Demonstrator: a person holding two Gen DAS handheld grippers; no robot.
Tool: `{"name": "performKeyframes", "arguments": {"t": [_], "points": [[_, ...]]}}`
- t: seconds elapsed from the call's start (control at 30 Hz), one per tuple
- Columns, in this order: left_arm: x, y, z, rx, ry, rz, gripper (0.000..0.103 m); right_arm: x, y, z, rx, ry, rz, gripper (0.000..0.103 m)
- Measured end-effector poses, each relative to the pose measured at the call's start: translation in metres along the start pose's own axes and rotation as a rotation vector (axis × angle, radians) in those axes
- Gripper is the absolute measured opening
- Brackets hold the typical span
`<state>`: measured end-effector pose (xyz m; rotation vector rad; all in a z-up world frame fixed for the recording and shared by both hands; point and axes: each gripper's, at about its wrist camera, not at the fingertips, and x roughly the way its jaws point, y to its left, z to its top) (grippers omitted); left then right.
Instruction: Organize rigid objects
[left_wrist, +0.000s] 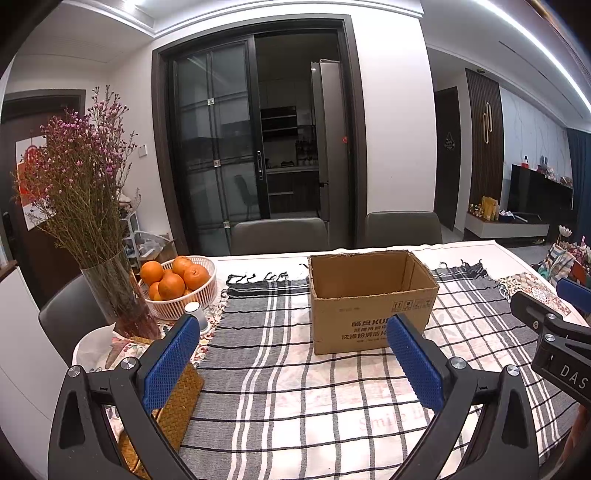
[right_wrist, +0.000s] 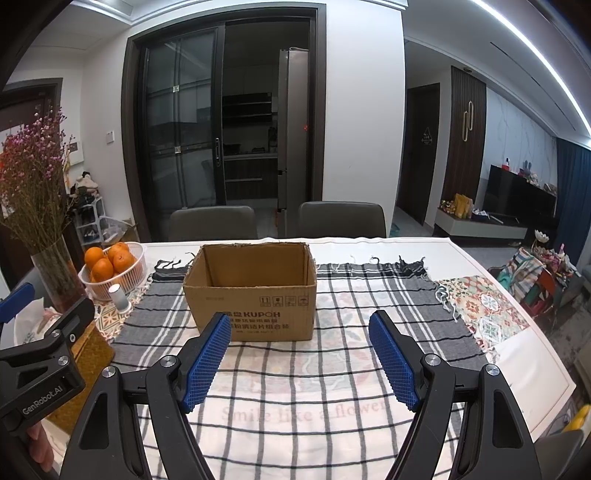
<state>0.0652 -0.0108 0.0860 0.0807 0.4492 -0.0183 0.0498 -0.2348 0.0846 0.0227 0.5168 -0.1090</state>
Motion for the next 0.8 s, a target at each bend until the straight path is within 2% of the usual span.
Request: {"name": "performKeyframes", "arguments": {"t": [0.8], "points": [[-0.0024, -0.0003, 0.0003, -0.003, 0.004, 0.002, 0.103, -0.0006, -0.0002, -0.0002, 0.001, 0.002, 0.003, 0.078]]}}
